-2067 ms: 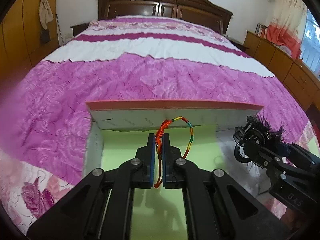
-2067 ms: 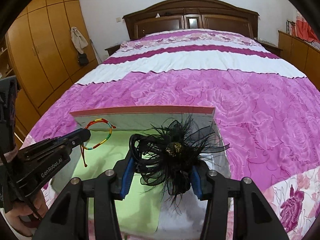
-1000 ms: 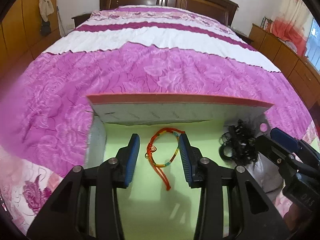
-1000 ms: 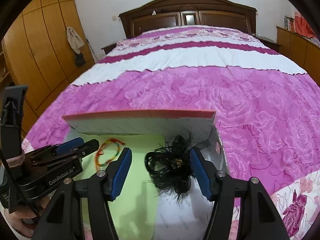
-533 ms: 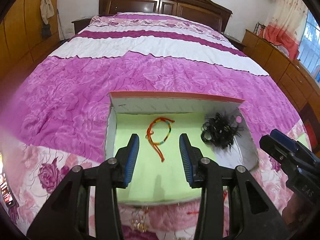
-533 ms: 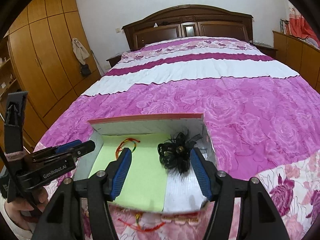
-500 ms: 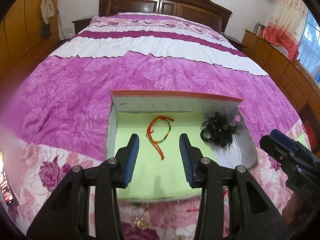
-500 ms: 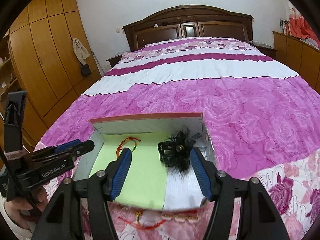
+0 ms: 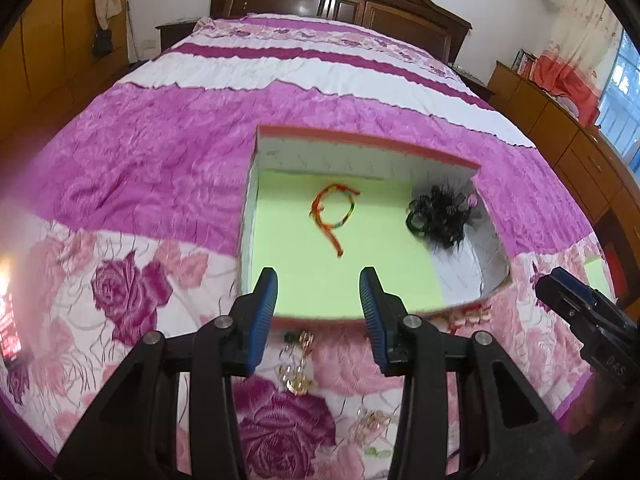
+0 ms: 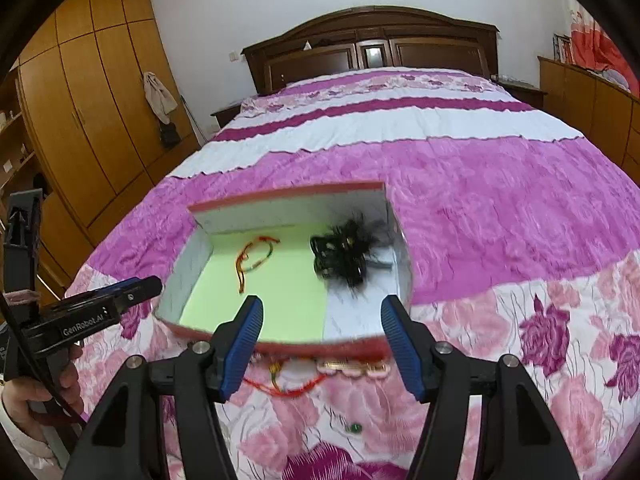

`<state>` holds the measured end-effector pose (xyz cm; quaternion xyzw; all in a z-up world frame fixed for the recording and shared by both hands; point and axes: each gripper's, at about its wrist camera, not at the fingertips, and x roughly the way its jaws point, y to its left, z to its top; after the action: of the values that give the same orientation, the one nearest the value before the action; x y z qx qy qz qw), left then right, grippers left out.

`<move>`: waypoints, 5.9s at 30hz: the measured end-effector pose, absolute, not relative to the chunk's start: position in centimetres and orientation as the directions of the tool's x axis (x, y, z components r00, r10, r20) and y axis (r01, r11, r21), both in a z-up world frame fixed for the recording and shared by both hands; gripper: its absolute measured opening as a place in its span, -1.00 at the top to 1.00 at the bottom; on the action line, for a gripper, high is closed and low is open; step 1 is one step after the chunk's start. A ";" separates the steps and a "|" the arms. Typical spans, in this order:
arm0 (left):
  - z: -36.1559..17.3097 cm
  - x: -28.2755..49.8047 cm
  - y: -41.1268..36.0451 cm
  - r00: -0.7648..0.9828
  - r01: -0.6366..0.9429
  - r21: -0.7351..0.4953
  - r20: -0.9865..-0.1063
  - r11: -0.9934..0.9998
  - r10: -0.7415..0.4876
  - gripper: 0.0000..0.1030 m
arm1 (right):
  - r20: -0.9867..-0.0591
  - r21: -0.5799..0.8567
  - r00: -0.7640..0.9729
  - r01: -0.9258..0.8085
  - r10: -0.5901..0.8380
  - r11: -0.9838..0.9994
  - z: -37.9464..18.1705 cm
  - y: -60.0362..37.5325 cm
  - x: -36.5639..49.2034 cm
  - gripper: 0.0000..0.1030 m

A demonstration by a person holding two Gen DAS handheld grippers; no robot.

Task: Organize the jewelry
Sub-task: 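Grasp the gold earring with the left tool while the right tool grasps the green bead pendant, then carry the gold earring and green pendant into the box and open both tools, then grasp the green bead earring with the left tool while the right tool grasps the gold barrette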

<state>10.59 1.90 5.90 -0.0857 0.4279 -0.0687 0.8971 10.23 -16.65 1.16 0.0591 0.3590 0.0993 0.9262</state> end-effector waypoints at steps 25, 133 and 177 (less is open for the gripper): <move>-0.8 6.9 1.0 0.511 0.044 -0.223 -0.833 0.974 -0.214 0.34 | -0.794 0.186 0.577 -0.070 0.192 0.980 -7.1 -16.9 7.2 -0.25; -1.0 19.2 -1.2 0.573 0.050 -0.117 -0.810 0.992 -0.125 0.70 | -0.752 0.076 0.648 -0.094 0.120 0.993 -5.9 -16.6 20.2 0.78; 2.6 9.6 2.6 0.604 0.036 -0.192 -0.778 0.981 -0.174 0.41 | -0.670 0.186 0.716 -0.096 0.197 0.978 -1.3 -18.2 9.6 0.17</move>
<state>9.61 2.64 2.58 -0.0785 0.4413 -0.0589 0.8920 9.62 -18.17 -1.32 0.0689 0.3683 0.0792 0.9238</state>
